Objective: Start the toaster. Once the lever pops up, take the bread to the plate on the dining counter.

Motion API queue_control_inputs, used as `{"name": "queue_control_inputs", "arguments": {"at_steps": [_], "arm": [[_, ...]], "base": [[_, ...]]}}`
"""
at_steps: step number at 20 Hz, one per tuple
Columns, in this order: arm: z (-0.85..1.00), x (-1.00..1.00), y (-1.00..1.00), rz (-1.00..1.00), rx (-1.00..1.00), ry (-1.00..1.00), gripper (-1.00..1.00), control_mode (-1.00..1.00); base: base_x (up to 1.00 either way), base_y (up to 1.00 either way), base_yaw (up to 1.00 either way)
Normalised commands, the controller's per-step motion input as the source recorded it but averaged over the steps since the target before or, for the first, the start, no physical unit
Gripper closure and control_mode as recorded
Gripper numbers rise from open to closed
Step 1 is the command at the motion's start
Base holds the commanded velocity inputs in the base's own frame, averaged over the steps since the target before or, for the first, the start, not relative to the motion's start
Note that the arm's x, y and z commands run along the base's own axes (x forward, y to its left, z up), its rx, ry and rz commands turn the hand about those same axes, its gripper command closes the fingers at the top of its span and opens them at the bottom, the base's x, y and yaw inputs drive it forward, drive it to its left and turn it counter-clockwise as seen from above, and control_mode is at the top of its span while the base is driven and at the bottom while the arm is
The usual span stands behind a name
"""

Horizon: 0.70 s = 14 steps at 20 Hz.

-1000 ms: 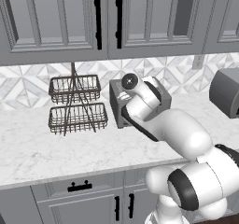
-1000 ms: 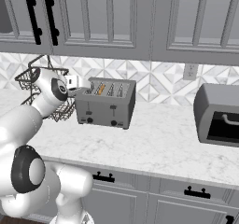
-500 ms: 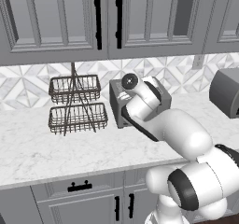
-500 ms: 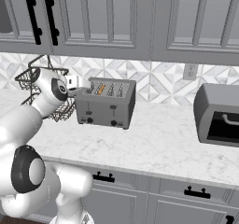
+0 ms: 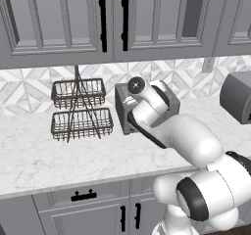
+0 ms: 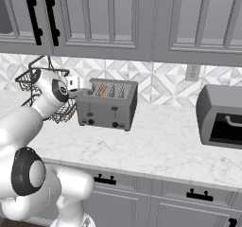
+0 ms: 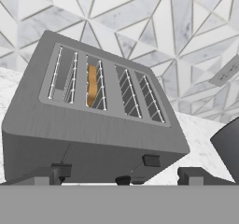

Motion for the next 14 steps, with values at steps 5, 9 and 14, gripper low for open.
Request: {"name": "queue_control_inputs", "arguments": {"at_steps": [5,9,14], "arm": [[0.0,0.0,0.0,0.0,0.0,0.0,-1.0,-1.0],[0.0,0.0,0.0,0.0,0.0,0.0,-1.0,-1.0],[0.0,0.0,0.0,0.0,0.0,0.0,-1.0,-1.0]], "base": [[0.0,0.0,0.0],[0.0,0.0,0.0],[0.0,0.0,0.0]]}}
